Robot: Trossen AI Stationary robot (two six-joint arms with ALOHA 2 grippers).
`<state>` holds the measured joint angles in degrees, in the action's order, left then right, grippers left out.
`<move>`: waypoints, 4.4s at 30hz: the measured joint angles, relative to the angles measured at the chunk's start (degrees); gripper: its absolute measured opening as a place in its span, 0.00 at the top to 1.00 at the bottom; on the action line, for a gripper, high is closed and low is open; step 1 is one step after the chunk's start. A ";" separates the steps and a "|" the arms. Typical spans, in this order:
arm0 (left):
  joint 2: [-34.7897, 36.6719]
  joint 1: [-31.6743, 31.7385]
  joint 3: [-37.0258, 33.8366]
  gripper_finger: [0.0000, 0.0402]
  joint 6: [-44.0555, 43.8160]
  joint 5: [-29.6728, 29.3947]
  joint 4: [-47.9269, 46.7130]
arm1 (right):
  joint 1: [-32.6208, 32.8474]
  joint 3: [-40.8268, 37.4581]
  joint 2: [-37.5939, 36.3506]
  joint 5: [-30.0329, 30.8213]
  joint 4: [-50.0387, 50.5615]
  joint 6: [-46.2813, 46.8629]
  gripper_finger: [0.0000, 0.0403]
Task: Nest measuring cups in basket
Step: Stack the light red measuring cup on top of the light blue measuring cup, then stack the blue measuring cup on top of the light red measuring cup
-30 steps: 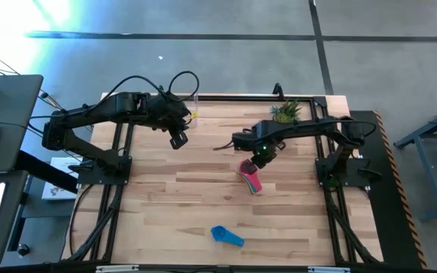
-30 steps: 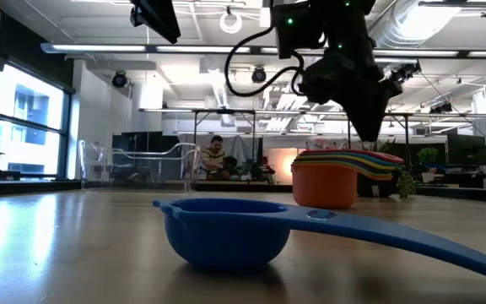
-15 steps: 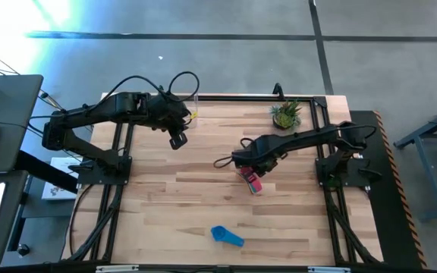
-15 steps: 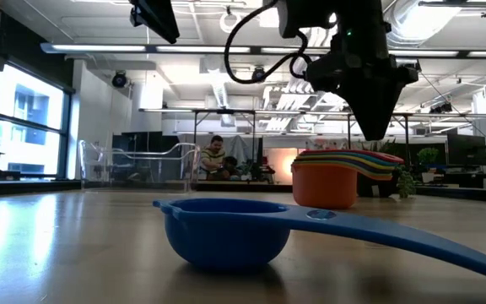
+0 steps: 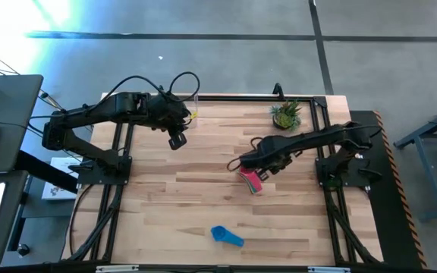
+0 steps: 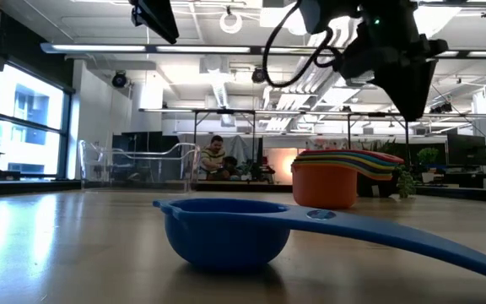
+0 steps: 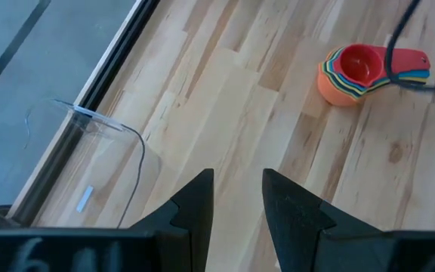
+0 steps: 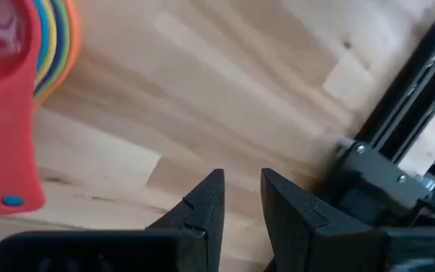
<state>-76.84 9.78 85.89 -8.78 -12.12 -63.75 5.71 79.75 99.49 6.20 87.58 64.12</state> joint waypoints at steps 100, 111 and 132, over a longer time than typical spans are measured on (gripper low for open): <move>-0.17 -8.73 0.01 0.74 -39.79 0.04 -1.12 | -0.39 -28.50 -34.78 -0.60 -38.62 -3.61 0.80; -1.67 -15.58 0.00 0.74 -58.21 -3.70 7.68 | -4.42 -28.49 -41.67 -0.49 -35.76 -22.52 0.80; -18.84 -28.54 0.00 0.74 -75.78 -4.92 25.50 | -8.37 -28.48 -42.11 -0.61 -33.30 -40.20 0.80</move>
<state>-95.68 -18.76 85.89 -84.56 -17.04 -38.25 -2.66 51.27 57.39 5.58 54.28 23.92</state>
